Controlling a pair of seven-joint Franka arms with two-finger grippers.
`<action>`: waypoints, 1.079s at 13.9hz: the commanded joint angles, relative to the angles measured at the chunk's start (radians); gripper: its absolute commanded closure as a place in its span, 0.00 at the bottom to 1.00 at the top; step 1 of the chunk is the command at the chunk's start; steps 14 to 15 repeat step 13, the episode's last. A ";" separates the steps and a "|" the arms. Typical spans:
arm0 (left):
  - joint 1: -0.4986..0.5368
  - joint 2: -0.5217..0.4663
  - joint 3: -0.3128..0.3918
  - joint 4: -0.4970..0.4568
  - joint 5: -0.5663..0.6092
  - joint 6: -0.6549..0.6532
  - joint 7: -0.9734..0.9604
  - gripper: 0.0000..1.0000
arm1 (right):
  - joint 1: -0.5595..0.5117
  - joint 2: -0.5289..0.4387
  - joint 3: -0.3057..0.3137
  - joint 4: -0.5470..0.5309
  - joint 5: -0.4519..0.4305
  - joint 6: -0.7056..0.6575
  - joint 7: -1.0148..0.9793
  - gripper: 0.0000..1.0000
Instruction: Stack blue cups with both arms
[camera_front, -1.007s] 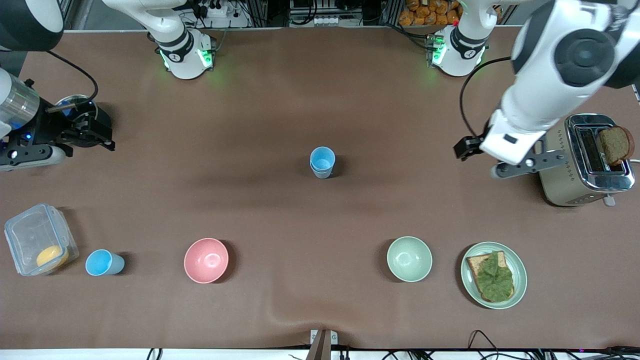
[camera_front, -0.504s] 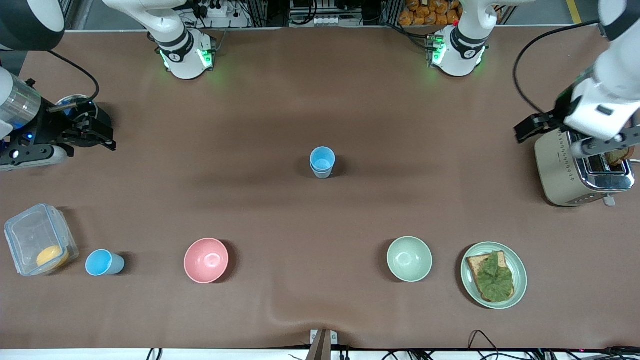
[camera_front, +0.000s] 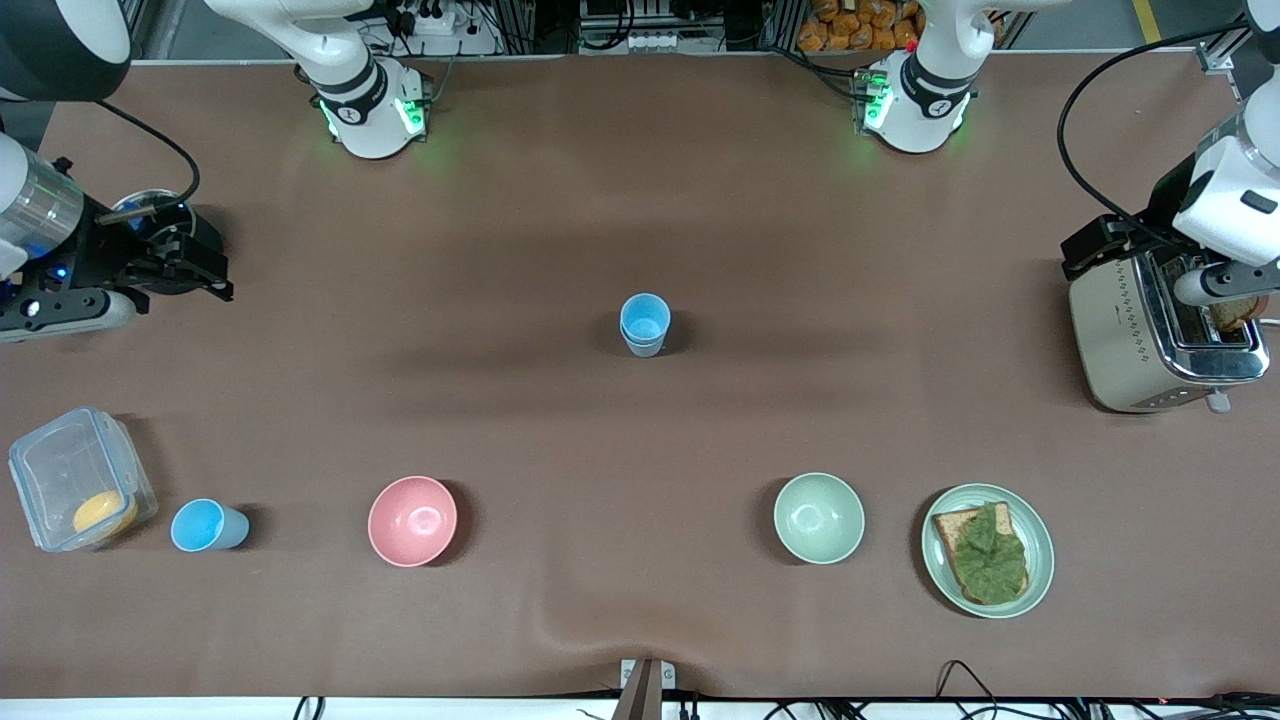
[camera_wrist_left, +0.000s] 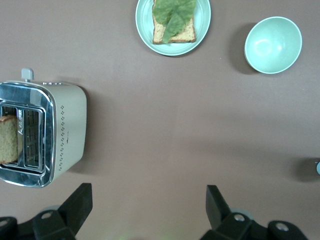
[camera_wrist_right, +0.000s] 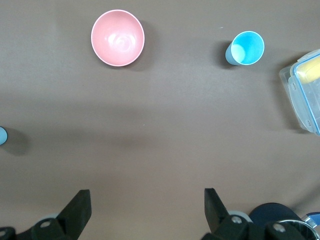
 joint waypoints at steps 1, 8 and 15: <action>0.013 -0.011 0.003 0.017 -0.026 -0.023 0.105 0.00 | -0.002 -0.028 0.003 -0.024 0.008 0.004 -0.001 0.00; 0.004 0.000 -0.007 0.022 -0.027 -0.061 0.125 0.00 | -0.002 -0.028 0.005 -0.021 0.008 0.001 -0.003 0.00; -0.001 0.001 -0.009 0.023 -0.027 -0.061 0.124 0.00 | -0.007 -0.028 0.003 -0.021 0.008 -0.005 -0.009 0.00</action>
